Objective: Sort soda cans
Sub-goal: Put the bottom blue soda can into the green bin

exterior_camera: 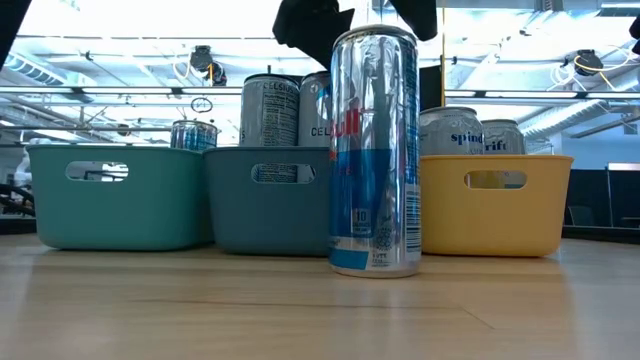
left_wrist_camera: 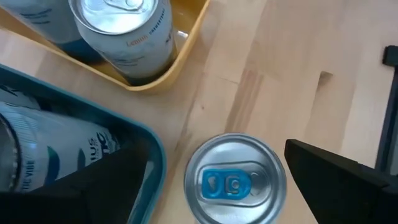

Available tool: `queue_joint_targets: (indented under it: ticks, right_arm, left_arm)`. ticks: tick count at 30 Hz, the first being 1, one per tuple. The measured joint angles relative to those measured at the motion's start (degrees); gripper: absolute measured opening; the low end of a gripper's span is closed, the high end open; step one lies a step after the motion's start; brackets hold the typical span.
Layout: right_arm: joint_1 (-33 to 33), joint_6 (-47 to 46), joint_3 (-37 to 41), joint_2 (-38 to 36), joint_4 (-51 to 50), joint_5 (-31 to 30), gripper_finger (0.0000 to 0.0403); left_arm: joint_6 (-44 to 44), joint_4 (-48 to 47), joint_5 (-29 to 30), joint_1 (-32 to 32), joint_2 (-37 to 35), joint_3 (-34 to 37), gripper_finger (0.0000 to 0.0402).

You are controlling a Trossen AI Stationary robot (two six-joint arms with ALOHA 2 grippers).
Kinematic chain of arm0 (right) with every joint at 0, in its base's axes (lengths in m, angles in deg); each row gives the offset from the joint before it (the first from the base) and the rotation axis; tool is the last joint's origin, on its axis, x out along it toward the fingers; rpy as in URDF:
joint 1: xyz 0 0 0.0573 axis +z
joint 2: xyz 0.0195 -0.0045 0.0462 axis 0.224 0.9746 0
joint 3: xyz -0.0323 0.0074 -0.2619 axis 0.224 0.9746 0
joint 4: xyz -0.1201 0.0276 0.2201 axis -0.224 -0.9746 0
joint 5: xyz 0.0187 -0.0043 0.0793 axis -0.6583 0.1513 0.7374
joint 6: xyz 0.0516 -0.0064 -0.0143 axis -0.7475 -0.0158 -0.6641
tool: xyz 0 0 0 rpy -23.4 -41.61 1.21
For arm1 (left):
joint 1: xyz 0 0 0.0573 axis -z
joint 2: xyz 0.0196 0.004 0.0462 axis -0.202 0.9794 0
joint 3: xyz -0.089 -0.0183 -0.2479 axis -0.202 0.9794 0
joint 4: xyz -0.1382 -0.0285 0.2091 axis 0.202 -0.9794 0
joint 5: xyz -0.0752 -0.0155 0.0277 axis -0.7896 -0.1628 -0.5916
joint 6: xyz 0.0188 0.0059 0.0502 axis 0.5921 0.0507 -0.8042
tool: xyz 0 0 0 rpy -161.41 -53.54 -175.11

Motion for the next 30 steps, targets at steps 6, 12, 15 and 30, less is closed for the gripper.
queue_joint_targets:
  ticks: [6, 12, 15, 30]
  right_arm:
    - [0.0, 0.5, 0.0, 0.0, 0.0, 0.0, 0.0313]
    - [0.0, 0.9, 0.0, 0.0, 0.0, 0.0, 0.0313]
    - [0.0, 1.0, 0.0, 0.0, 0.0, 0.0, 0.0313]
    - [0.0, 1.9, 0.0, 0.0, 0.0, 0.1, 0.0313]
  left_arm:
    - [0.0, 0.2, -0.8, 0.0, 0.0, 0.3, 0.0389]
    - [-0.1, 0.3, -2.4, 0.1, 0.0, 2.1, 0.0389]
    - [-0.3, 0.4, -2.4, 0.1, 0.0, 2.8, 0.0389]
    - [0.1, 0.6, -4.8, 0.1, 0.0, 3.6, 0.0278]
